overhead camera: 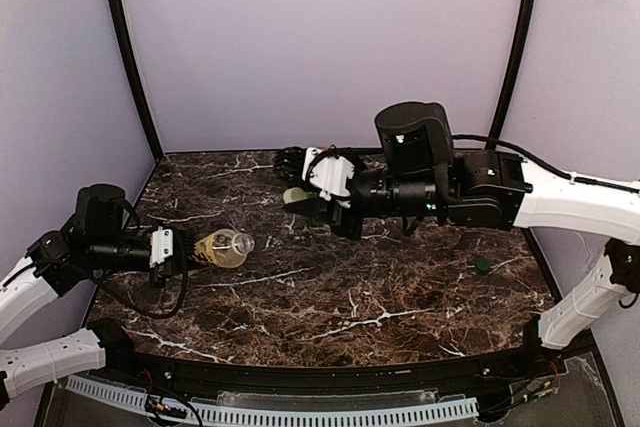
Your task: Unscrew the bottle caps
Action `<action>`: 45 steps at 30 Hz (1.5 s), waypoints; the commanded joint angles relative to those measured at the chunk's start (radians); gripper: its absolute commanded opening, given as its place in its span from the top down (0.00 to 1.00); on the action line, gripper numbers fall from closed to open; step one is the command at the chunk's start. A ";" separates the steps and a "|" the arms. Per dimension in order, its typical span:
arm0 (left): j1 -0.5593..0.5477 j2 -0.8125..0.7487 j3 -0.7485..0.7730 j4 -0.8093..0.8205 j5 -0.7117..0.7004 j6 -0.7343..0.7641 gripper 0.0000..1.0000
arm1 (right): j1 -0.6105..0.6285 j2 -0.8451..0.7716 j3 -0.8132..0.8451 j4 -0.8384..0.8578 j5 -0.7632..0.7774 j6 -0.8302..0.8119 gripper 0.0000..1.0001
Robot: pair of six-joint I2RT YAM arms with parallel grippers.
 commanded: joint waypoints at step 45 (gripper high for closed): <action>0.186 -0.128 -0.187 0.453 0.054 -0.698 0.91 | -0.698 0.076 -0.732 -0.170 0.285 1.187 0.49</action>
